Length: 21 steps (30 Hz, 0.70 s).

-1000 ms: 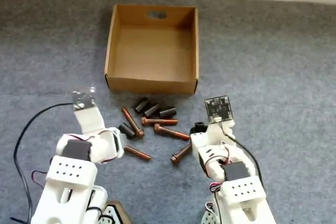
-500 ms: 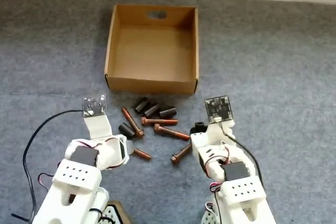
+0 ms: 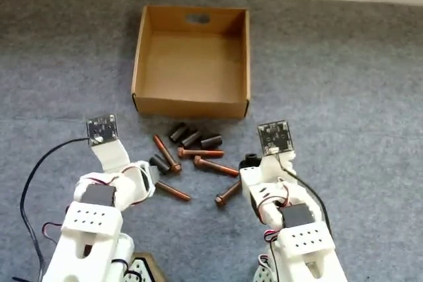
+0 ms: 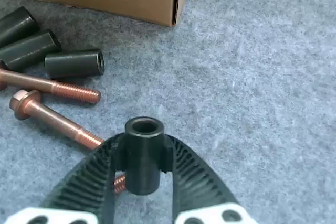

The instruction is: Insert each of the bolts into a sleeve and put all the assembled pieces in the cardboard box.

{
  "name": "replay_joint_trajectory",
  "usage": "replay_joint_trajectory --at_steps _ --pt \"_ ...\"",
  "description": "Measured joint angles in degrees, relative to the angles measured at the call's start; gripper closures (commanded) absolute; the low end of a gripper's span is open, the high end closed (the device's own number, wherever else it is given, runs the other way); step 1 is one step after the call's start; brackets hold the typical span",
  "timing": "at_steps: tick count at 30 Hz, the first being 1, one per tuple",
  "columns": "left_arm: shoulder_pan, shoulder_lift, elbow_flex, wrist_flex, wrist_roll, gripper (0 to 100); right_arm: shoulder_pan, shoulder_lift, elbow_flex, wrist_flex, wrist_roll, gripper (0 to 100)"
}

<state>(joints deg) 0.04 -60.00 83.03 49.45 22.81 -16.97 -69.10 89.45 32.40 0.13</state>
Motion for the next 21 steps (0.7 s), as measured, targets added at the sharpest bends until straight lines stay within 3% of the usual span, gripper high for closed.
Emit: replay_joint_trajectory --at_steps 10,14,21 --pt "2.11 0.0 0.09 1.41 -0.09 80 0.0 0.0 0.0 0.0 0.0 99.2" --pt "2.11 0.0 0.09 1.41 -5.01 80 0.0 0.0 0.0 0.0 0.0 99.2" --pt "2.29 0.0 0.09 1.41 -11.69 92 0.0 0.0 0.0 0.0 0.0 99.2"
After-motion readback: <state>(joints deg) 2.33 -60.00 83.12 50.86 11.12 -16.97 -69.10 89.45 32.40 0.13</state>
